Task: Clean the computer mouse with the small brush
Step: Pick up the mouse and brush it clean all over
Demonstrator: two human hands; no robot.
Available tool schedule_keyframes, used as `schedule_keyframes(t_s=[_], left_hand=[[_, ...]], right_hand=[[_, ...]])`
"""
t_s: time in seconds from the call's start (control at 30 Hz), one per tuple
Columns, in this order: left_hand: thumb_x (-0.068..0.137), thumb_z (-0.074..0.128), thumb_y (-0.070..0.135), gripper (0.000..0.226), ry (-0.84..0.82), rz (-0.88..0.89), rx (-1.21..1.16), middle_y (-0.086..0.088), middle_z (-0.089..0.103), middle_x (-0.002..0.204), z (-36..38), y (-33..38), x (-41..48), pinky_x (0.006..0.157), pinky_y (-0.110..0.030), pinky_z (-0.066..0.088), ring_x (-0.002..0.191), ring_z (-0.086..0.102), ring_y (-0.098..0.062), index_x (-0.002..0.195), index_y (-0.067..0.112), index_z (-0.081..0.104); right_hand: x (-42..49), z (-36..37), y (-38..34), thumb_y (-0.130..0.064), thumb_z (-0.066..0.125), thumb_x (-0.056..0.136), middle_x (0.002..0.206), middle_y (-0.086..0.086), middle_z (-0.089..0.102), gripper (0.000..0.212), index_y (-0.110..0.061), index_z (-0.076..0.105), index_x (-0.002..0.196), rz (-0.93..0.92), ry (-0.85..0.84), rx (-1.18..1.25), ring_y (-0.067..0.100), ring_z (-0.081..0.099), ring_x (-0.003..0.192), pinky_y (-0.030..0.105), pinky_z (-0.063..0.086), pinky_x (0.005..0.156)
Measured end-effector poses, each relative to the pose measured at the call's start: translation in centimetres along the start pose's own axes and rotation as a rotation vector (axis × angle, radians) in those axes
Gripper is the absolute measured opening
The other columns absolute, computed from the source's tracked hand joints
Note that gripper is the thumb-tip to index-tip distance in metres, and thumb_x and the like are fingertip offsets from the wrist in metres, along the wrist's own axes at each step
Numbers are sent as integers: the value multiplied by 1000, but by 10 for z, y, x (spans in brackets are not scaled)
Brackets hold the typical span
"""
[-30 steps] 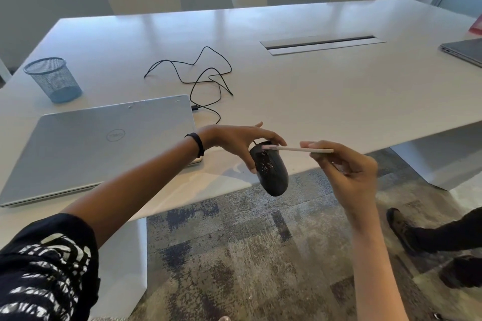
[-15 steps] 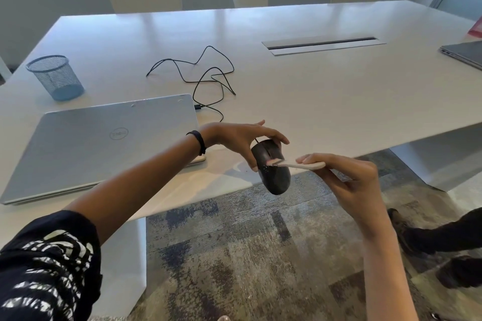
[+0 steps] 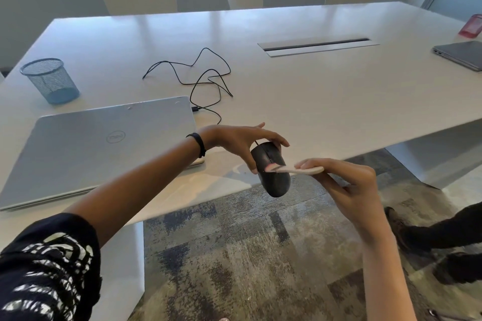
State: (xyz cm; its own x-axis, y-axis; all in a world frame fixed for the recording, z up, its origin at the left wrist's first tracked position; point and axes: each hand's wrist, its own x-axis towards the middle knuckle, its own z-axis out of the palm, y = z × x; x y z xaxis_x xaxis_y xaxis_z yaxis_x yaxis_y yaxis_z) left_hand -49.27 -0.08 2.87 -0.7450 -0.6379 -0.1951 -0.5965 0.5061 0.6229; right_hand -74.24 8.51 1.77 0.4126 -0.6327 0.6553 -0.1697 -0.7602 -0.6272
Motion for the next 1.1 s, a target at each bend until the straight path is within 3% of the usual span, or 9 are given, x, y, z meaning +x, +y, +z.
schedule_keyframes(t_s=[0.13,0.3,0.5,0.6,0.7,0.97,1.1], left_hand=[[70,81,13,81,-5,3,-8,0,51,135,1,-1,1,118,-44,-12,132,38,-9,139,18,38],[70,82,16,81,-28,2,16,1,50,136,3,1,5,118,-46,-10,133,38,-9,139,19,38],[71,80,14,80,-12,-17,-10,1,51,134,-1,-1,1,117,-41,-12,133,38,-8,139,22,38],[72,80,15,80,-7,-17,-16,1,52,134,-2,-1,0,117,-39,-13,133,38,-9,139,22,38],[71,81,15,80,-2,-10,-6,1,52,134,-1,0,-1,117,-40,-12,132,39,-9,139,21,39],[70,82,15,82,-13,-8,13,3,52,133,0,2,-1,118,-44,-11,130,39,-5,139,20,38],[71,81,16,81,-17,-16,10,4,50,137,1,-1,-3,118,-45,-11,132,36,-4,139,22,38]], right_hand=[[5,-2,-4,-10,66,87,105,-14,73,23,-23,70,107,-25,17,0,8,71,99,23,55,85],[10,10,-2,2,69,83,103,-7,73,23,-12,71,101,-42,-5,-31,8,71,100,26,56,85],[-4,7,-3,5,68,80,101,-9,72,25,-10,71,101,1,-68,-8,3,70,98,22,55,85],[-5,5,-7,-3,70,83,103,-11,72,21,-12,71,102,-13,-47,-4,4,70,98,21,55,85],[2,7,-10,-7,67,86,105,-7,73,20,-14,71,105,-52,-4,5,10,71,99,26,56,83],[8,23,-3,15,69,79,103,2,74,35,-11,72,102,-70,-8,-80,14,71,100,37,59,80],[-1,18,-4,4,67,82,102,-3,74,29,-15,71,104,-48,-26,-51,11,72,98,37,59,77]])
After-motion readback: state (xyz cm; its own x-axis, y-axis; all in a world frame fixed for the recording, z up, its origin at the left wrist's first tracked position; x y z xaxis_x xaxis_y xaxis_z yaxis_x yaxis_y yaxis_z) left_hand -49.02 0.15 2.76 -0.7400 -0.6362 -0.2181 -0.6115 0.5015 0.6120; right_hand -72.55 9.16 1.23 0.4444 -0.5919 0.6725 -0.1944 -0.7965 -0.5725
